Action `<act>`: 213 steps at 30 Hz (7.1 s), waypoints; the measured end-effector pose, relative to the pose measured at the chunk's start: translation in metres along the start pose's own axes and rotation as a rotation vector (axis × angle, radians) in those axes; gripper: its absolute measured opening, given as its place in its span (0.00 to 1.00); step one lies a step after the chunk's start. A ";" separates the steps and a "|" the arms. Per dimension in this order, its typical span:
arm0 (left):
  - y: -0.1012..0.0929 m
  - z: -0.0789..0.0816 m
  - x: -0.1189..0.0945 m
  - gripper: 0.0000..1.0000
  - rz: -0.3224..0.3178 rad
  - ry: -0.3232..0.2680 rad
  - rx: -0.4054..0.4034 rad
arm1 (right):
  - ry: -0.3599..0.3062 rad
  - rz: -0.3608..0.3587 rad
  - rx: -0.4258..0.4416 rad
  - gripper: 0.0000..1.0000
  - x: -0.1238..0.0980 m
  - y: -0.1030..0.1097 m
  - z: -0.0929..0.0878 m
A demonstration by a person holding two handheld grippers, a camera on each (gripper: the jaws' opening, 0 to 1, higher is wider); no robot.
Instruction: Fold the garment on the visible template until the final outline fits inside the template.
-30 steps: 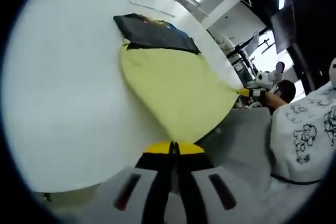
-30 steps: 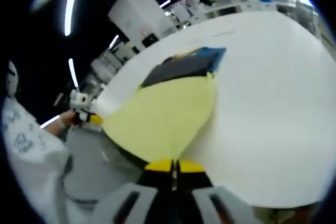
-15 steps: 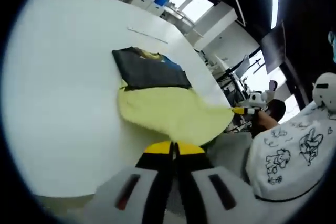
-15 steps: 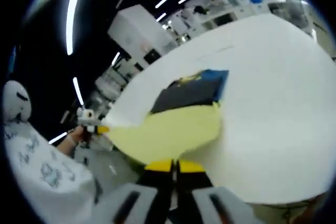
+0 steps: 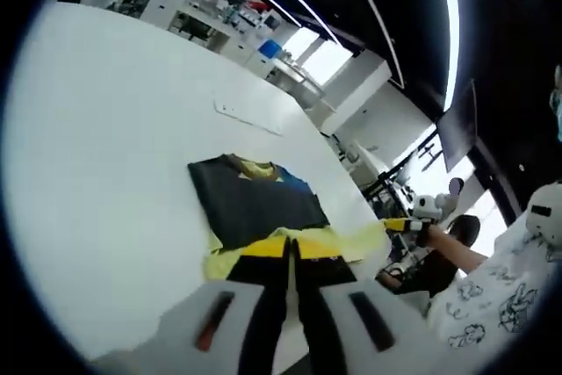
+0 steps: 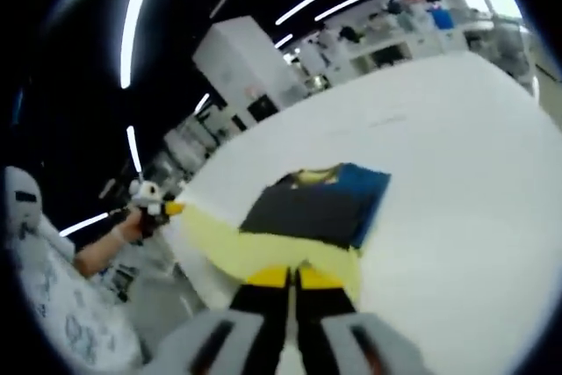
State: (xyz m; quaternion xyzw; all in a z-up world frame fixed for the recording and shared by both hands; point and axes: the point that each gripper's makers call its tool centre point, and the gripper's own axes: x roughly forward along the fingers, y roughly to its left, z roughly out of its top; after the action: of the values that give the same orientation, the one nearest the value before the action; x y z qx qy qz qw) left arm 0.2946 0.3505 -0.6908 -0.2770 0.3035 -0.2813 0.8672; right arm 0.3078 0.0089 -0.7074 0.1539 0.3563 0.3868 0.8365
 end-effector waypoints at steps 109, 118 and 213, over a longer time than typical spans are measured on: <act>0.053 -0.014 0.134 0.99 -0.108 0.191 0.288 | 0.120 0.042 -0.314 0.99 0.150 -0.072 0.012; 0.063 -0.013 0.143 0.99 -0.076 0.195 0.271 | 0.129 0.049 -0.286 0.99 0.158 -0.077 0.006; 0.078 -0.066 0.070 0.63 0.048 0.112 0.220 | 0.072 0.026 -0.166 0.52 0.091 -0.083 -0.024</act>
State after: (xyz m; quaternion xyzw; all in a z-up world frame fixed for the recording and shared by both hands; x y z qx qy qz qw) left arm 0.3207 0.3385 -0.8112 -0.1569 0.3252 -0.3070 0.8806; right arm 0.3759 0.0228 -0.8114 0.0747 0.3506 0.4312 0.8280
